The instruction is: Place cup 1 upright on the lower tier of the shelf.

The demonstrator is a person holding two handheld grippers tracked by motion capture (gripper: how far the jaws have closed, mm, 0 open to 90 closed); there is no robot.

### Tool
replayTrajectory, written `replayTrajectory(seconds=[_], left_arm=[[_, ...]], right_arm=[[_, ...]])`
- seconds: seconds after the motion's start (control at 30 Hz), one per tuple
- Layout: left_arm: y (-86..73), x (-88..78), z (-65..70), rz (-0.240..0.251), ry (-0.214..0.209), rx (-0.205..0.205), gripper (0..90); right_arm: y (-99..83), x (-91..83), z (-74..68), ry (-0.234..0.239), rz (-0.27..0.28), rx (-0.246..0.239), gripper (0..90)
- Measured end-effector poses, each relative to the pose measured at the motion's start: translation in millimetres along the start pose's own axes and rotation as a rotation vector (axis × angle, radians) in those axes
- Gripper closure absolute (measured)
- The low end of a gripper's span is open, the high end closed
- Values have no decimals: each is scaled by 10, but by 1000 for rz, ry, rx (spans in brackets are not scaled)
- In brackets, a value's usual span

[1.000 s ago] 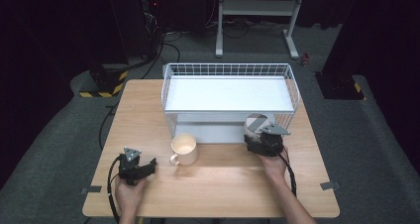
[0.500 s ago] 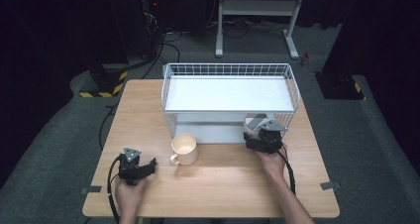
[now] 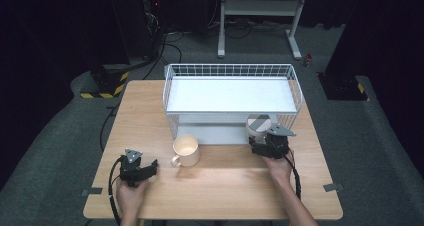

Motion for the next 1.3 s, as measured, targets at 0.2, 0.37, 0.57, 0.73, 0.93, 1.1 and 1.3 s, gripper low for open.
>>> replayTrajectory(seconds=[0.2, 0.37, 0.57, 0.73, 0.93, 1.1, 1.3], left_arm=[[1, 0, -2, 0, 0, 2, 238], [0, 0, -2, 0, 0, 2, 238], [1, 2, 2, 0, 0, -2, 238], [0, 1, 2, 0, 0, -1, 238], [0, 0, 2, 0, -1, -1, 238], [-1, -2, 8, 0, 5, 1, 237], [-1, -2, 7, -2, 3, 0, 236]], right_arm=[[-99, -66, -21, -4, -16, 6, 240], [-117, -45, -73, -47, -42, 4, 295], [-94, 19, -86, -68, -53, 6, 312], [-116, 35, -74, -76, -43, 20, 334], [-75, 101, -60, -106, -41, 30, 400], [-47, 143, -45, -116, -44, 40, 423], [10, 217, -65, -135, -61, 29, 453]])
Point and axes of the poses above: each handheld gripper's, and its own axes: x roughly forward along the jaws, y roughly out of its top, z roughly to its right, the point moved 1 cm from there along x, roughly forward along the jaws, and after that the axes turned 3 degrees about x, right-handed, at the moved point
